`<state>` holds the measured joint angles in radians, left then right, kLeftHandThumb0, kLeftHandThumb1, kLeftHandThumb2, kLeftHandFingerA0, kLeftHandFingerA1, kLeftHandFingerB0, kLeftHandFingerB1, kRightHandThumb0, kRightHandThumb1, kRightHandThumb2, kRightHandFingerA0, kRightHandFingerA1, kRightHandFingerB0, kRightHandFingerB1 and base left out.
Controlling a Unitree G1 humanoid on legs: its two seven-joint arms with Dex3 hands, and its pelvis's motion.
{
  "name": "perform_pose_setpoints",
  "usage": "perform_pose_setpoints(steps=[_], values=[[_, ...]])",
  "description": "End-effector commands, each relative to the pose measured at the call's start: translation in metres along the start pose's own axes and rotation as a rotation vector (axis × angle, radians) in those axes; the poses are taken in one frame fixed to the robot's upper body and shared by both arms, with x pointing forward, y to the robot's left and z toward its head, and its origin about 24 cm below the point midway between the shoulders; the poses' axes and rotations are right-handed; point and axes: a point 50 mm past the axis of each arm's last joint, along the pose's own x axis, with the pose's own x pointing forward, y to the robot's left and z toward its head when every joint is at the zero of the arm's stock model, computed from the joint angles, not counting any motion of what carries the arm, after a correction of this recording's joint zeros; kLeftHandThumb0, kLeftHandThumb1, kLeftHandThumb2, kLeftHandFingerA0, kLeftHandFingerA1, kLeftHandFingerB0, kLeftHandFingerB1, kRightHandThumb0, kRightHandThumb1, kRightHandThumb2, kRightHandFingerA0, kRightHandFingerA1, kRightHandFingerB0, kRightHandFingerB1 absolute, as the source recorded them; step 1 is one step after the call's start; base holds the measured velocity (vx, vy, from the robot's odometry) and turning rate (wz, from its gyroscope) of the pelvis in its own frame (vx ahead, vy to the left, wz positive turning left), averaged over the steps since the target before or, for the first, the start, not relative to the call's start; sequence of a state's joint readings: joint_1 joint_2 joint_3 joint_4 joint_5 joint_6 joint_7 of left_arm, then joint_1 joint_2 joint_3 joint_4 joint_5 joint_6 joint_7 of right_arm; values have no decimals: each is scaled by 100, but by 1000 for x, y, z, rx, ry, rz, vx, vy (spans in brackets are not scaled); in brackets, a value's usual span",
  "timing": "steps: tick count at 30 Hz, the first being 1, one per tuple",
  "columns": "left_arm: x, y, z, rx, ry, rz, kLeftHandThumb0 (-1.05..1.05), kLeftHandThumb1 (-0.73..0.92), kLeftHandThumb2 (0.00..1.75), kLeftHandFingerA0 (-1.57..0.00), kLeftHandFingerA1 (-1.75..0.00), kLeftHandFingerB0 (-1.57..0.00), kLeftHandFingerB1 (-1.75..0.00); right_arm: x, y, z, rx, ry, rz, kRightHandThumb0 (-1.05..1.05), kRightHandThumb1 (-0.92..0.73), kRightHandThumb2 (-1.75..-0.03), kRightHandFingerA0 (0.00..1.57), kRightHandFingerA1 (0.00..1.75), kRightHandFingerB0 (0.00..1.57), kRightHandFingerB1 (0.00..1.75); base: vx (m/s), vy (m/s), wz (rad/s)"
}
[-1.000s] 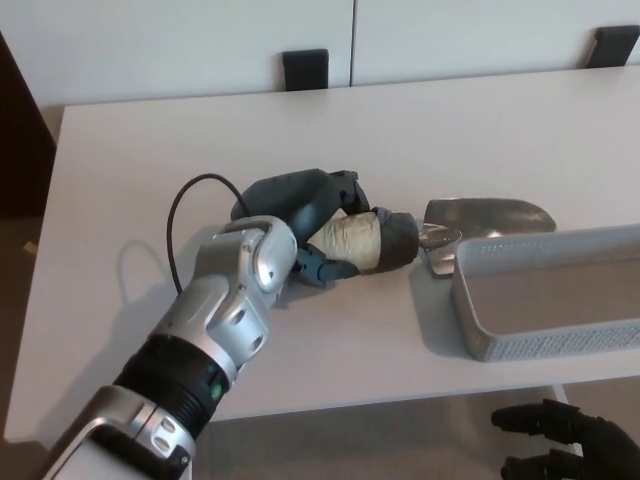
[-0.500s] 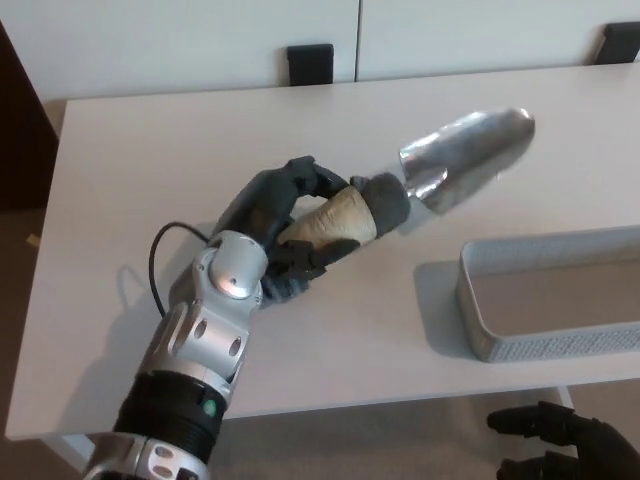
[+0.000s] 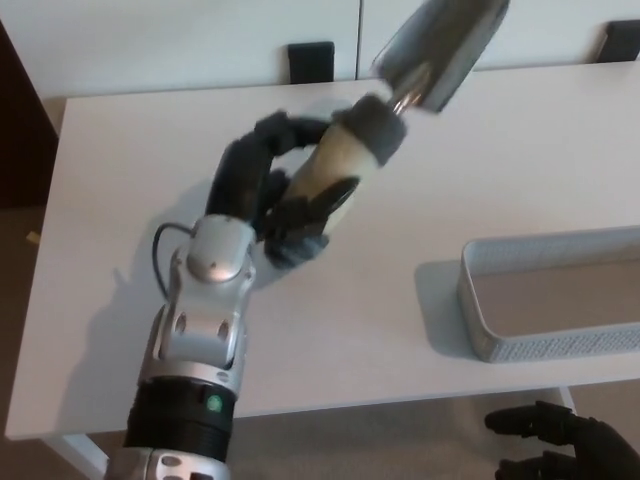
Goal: The robot walks towards a desk on which a shovel is kept on the left hand side and a container is kept on the right hand side. The robot picks up the shovel using its left hand and places it in the container.
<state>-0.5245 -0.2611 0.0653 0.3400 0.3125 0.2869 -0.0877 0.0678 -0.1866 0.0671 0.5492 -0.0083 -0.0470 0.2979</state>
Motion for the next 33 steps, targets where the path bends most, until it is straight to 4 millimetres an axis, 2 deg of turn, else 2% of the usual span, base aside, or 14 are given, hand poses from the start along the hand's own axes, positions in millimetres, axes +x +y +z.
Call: perform_pose_setpoints(steps=[1, 2, 7, 8, 9, 10, 13, 16, 18, 19, 20, 22, 23, 33], values=[[-6, -22, 31, -52, -64, -137, -16, 77, 72, -107, -125, -82, -105, 0, -9, 1, -49, 14, -7, -37, -42, -92, 53, 74, 40, 66, 0, 0, 0], [-8, -28, 37, -49, -76, -159, -19, 73, 75, -109, -124, -86, -102, 1, -10, 2, -37, 14, -12, -35, -60, -65, 55, 74, 45, 65, 0, 0, 0], [-17, -53, 46, -45, -56, -257, -24, 67, 82, -117, -125, -94, -103, 2, -9, 2, -33, 16, -1, -33, -58, -67, 56, 75, 46, 67, 0, 0, 0], [-18, -57, 47, -29, -54, -266, -21, 54, 105, -124, -118, -94, -99, 2, -9, 3, -37, 16, -1, -32, -58, -67, 57, 75, 46, 67, 0, 0, 0], [-19, -61, 48, -21, -47, -276, -20, 66, 84, -121, -122, -95, -102, 2, -9, 3, -42, 16, -1, -32, -42, -93, 56, 75, 41, 67, 0, 0, 0], [-19, -66, 47, -16, -28, -294, -16, 55, 107, -125, -118, -95, -100, 2, -9, 3, -45, 15, -1, -32, -59, -66, 60, 77, 47, 67, 0, 0, 0], [-21, -73, 43, 3, -4, -321, -17, 66, 85, -122, -120, -91, -102, 2, -9, 1, -49, 17, 2, -35, -59, -66, 63, 78, 47, 67, 0, 0, 0], [-24, -80, 34, 36, 21, -347, -14, 55, 108, -124, -119, -95, -103, -1, -7, -2, -65, 23, 6, -35, -60, -66, 59, 75, 47, 66, 0, 0, 0], [-26, -81, 25, 55, 49, -354, -16, 56, 107, -124, -119, -94, -102, -4, -5, -6, -75, 38, 11, -33, -60, -65, 59, 75, 47, 66, 0, 0, 0], [-26, -80, 20, 59, 66, -353, -17, 68, 83, -119, -123, -92, -108, -5, -4, -8, -87, 43, 18, -33, -59, -65, 59, 75, 47, 66, 0, 0, 0], [-26, -78, 15, 68, 79, -350, -15, 57, 107, -124, -118, -95, -102, -5, -3, -9, -85, 46, 19, -33, -58, -66, 60, 76, 48, 66, 0, 0, 0], [-27, -76, 5, 94, 122, -327, -15, 58, 109, -125, -118, -94, -103, -8, -1, -14, -76, 58, 29, -34, -59, -64, 60, 75, 49, 66, 0, 0, 0], [-28, -74, 1, 113, 133, -321, -16, 70, 86, -123, -118, -90, -111, -9, 0, -15, -79, 64, 36, -34, -60, -64, 58, 74, 48, 66, 0, 0, 0], [-24, -64, -1, 194, 144, -307, -13, 73, 81, -122, -121, -89, -110, -8, 1, -15, -83, 66, 44, -34, -59, -64, 58, 75, 48, 66, 0, 0, 0]])
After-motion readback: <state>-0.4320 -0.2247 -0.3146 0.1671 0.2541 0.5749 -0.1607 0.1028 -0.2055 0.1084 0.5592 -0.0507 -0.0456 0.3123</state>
